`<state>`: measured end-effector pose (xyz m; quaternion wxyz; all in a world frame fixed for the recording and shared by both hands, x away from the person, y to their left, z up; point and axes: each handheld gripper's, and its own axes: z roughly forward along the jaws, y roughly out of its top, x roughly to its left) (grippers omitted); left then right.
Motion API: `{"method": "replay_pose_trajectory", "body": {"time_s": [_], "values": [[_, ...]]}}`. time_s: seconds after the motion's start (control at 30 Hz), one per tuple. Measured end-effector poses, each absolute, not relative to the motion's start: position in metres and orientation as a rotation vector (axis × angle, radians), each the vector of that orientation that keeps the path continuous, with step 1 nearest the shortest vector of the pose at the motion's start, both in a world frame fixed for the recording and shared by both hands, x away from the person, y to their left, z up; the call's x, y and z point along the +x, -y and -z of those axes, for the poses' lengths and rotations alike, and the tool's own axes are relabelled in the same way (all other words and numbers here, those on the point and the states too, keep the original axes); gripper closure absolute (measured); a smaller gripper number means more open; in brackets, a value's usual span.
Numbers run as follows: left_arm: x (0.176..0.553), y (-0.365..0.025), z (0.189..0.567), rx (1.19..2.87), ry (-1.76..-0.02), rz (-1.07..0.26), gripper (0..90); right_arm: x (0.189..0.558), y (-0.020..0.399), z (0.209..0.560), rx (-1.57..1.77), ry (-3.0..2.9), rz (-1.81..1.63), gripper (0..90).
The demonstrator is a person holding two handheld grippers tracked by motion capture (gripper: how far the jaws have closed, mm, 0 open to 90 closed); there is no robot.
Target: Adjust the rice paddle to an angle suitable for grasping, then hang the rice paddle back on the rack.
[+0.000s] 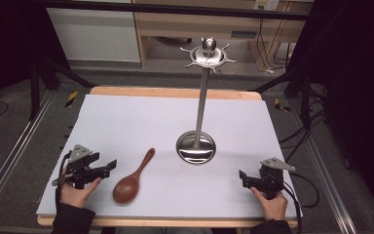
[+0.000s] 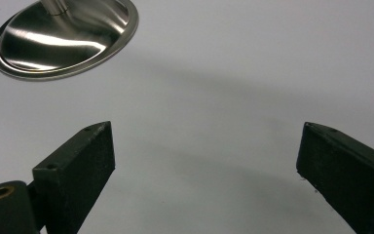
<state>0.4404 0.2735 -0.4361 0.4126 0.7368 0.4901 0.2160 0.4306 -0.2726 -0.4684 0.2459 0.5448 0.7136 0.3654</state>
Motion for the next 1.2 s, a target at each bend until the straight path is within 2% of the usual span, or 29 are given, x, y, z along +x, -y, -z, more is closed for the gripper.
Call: {"method": "replay_pose_trajectory", "body": {"time_s": [0.8,1.2], "values": [[0.441,-0.234,0.418,1.977,-1.116,-0.511,24.7,0.429,0.281,0.467,1.507,-1.938,-1.021,7.8],[0.454,-0.221,0.415,2.03,-1.113,-0.509,29.0,0.429,0.28,0.467,1.487,-1.942,-1.009,8.2]]}}
